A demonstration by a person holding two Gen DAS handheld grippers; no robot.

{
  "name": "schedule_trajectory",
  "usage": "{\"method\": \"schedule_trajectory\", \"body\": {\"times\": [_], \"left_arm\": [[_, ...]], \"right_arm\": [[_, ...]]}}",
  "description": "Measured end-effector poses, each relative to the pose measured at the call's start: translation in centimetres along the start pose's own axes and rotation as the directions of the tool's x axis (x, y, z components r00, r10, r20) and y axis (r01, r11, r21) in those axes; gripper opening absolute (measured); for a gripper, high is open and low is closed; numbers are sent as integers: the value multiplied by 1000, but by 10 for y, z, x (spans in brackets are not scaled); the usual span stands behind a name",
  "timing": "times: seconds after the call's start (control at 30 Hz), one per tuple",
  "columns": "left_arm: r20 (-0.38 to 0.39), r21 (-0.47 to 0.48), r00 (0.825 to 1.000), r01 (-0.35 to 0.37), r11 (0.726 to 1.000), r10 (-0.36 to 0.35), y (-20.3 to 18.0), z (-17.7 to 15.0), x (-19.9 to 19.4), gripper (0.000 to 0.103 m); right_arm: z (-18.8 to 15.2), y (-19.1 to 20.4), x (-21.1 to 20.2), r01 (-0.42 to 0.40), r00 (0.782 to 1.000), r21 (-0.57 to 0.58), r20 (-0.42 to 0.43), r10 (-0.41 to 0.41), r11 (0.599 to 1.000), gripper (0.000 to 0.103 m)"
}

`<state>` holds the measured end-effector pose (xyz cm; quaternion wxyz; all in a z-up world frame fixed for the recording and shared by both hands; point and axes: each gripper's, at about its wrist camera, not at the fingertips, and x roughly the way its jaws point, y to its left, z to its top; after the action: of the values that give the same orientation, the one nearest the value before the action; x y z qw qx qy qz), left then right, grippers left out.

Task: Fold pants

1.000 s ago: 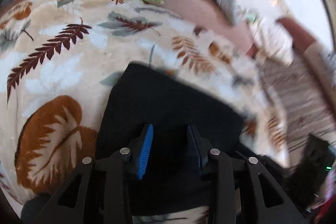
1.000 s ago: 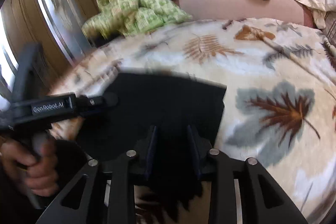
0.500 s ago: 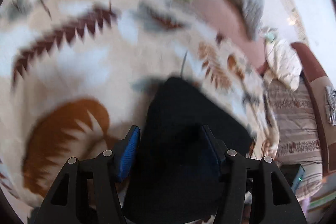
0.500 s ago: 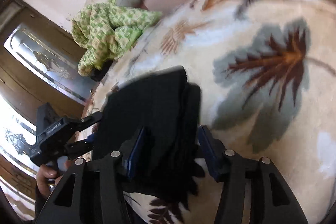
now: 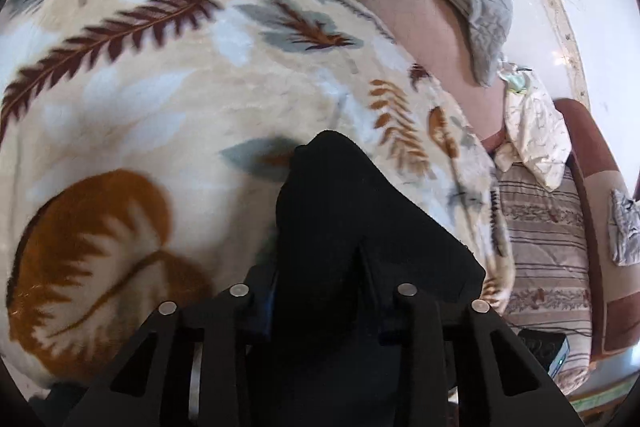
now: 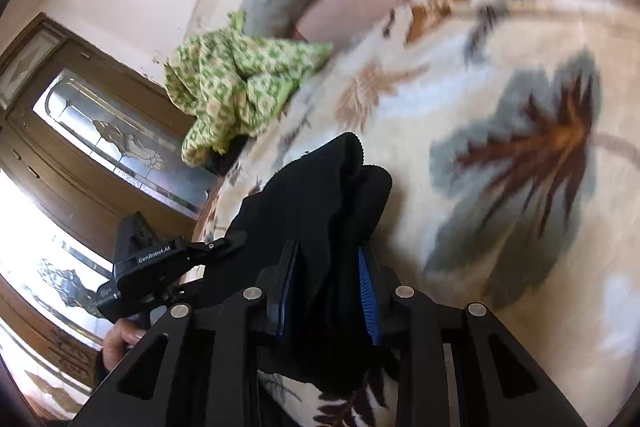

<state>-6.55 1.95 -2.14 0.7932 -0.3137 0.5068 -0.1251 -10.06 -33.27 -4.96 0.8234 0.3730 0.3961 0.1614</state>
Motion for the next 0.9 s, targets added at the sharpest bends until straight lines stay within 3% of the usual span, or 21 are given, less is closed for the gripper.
{"method": "schedule_trajectory", "body": {"times": [0.23,0.33,0.4,0.43,0.47,0.5,0.53,0.6,0.7,0.8,0.87,0.9], "left_arm": [[1,41,999,40,998,-40,-58,27,40,31],[15,91,999,30,995,-31,-69,37,75,31],[6,125,1000,9,992,-10,-66,40,101,32],[7,150,1000,-10,989,9,-61,37,112,34],[17,165,1000,-19,986,16,-60,35,119,46],[30,151,1000,-15,988,11,-55,34,123,54],[28,144,1000,-3,990,-1,-55,34,125,55],[45,185,999,-27,982,19,-61,37,126,57],[136,220,990,-50,974,20,-72,35,107,52],[300,313,952,-43,949,-56,-90,27,74,52],[313,385,944,-22,923,-107,-102,19,66,47],[293,424,946,4,906,-141,-110,16,71,39]], "right_arm": [[64,-26,-14,30,997,23,73,-32,999,28],[81,-42,-3,69,995,27,66,-71,997,28],[80,-65,12,127,991,100,28,-130,987,30],[75,-81,19,159,987,171,-20,-158,972,36],[73,-90,23,147,989,217,-29,-144,965,39],[73,-95,20,110,994,249,-3,-113,962,36],[75,-93,17,102,994,245,4,-106,964,36],[77,-85,10,153,986,199,30,-162,968,42],[76,-61,-18,239,955,92,158,-251,967,42],[67,-21,-37,326,920,-108,266,-288,939,41],[52,10,-33,367,914,-270,281,-292,890,34],[44,20,-30,372,918,-322,264,-295,871,24]]}}
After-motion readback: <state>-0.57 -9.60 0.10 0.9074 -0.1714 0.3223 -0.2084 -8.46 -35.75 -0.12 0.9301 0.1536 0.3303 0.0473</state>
